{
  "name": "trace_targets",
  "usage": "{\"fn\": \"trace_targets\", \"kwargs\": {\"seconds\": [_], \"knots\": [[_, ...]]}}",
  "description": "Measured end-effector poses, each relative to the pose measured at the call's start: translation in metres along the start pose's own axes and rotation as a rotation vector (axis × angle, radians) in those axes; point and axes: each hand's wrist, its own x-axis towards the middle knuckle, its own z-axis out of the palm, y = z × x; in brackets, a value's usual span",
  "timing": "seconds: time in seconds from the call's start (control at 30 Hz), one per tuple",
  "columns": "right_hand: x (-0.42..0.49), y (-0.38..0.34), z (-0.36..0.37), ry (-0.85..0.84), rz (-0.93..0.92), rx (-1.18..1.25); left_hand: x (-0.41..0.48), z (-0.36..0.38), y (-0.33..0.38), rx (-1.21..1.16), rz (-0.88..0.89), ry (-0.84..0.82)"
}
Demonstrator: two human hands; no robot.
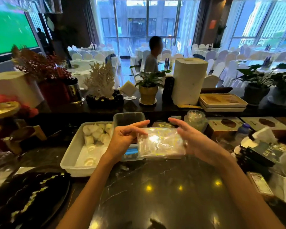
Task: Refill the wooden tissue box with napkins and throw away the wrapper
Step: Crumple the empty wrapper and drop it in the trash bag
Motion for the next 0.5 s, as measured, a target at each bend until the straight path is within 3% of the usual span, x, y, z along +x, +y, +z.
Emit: {"fn": "trace_targets", "kwargs": {"seconds": [0.13, 0.23, 0.27, 0.37, 0.5], "knots": [[0.009, 0.018, 0.010, 0.084, -0.042, -0.025, -0.013, -0.018, -0.018, -0.050, -0.182, -0.035], [0.011, 0.027, 0.011, 0.157, -0.090, -0.005, -0.018, -0.027, -0.024, -0.483, -0.361, -0.259], [0.011, 0.029, 0.010, 0.195, -0.104, -0.012, -0.017, -0.026, -0.023, -0.564, -0.407, -0.266], [0.009, 0.030, 0.013, 0.286, -0.137, -0.077, -0.011, -0.012, -0.021, -0.384, -0.520, -0.184], [0.004, 0.033, 0.007, 0.374, -0.187, -0.097, -0.002, 0.004, -0.031, -0.116, -0.464, -0.185]]}}
